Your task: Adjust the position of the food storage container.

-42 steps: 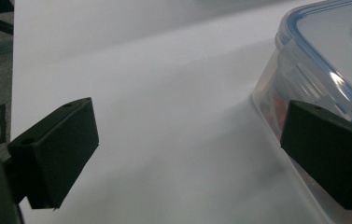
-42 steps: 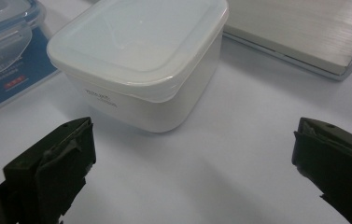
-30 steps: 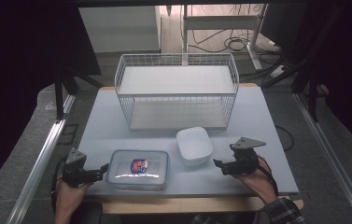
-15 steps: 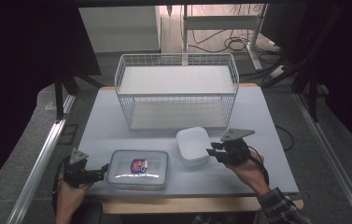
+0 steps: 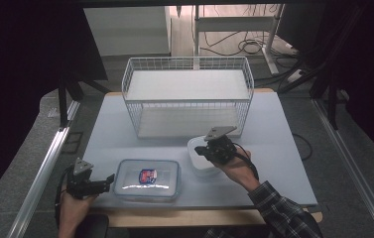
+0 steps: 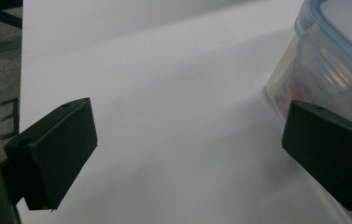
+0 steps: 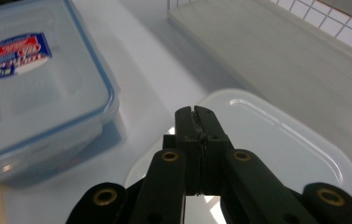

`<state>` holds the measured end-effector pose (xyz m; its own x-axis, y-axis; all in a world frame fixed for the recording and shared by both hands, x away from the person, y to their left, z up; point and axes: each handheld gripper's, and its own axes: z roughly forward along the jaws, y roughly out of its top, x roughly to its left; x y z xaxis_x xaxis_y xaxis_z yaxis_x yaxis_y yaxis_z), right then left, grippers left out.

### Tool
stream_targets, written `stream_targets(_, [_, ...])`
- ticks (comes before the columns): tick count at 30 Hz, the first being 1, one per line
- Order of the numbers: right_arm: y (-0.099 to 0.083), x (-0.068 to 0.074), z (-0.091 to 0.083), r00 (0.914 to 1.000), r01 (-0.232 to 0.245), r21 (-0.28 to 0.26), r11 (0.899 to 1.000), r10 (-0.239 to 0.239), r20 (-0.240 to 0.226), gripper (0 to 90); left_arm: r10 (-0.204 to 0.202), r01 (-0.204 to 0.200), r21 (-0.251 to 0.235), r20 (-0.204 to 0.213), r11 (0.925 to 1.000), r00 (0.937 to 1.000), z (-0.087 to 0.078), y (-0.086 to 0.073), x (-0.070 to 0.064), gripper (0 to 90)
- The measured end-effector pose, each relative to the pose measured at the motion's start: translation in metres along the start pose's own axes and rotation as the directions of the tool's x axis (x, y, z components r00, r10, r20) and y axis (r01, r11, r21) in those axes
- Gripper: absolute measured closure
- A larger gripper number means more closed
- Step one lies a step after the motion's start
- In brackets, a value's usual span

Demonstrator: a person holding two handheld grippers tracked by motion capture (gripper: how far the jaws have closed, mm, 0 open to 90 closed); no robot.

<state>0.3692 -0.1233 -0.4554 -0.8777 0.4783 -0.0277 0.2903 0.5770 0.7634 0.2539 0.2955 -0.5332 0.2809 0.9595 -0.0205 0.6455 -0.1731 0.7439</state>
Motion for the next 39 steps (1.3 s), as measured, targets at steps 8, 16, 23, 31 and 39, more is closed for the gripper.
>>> stream_targets(8, [0.013, 0.003, 0.024, 0.9993, 0.012, 0.016, 1.000, -0.011, -0.035, 88.1, -0.004, 0.004, 0.007, -0.007, 1.0000, 1.0000, 0.000, -0.001, 0.001, 3.9])
stream_targets(16, [0.015, 0.012, 0.048, 0.9983, 0.058, 0.095, 0.994, -0.057, -0.015, 89.1, 0.002, -0.002, 0.024, -0.004, 0.9997, 1.0000, 0.002, -0.001, 0.000, 4.4])
stream_targets(23, [0.013, 0.007, 0.046, 0.9980, 0.058, 0.105, 0.993, -0.060, 0.021, 89.3, 0.004, -0.004, 0.027, -0.006, 0.9996, 1.0000, 0.003, -0.001, -0.001, 5.5])
stream_targets(31, [-0.003, -0.011, 0.027, 0.9989, -0.004, 0.094, 0.996, -0.001, 0.048, 89.3, -0.007, 0.008, 0.068, -0.013, 0.9976, 0.9999, 0.004, 0.000, -0.002, 6.4])
stream_targets(39, [-0.032, -0.032, -0.008, 0.9913, -0.064, 0.101, 0.993, 0.051, 0.121, 89.3, -0.015, 0.014, 0.071, 0.009, 0.9974, 0.9999, 0.003, 0.000, -0.002, 6.9])
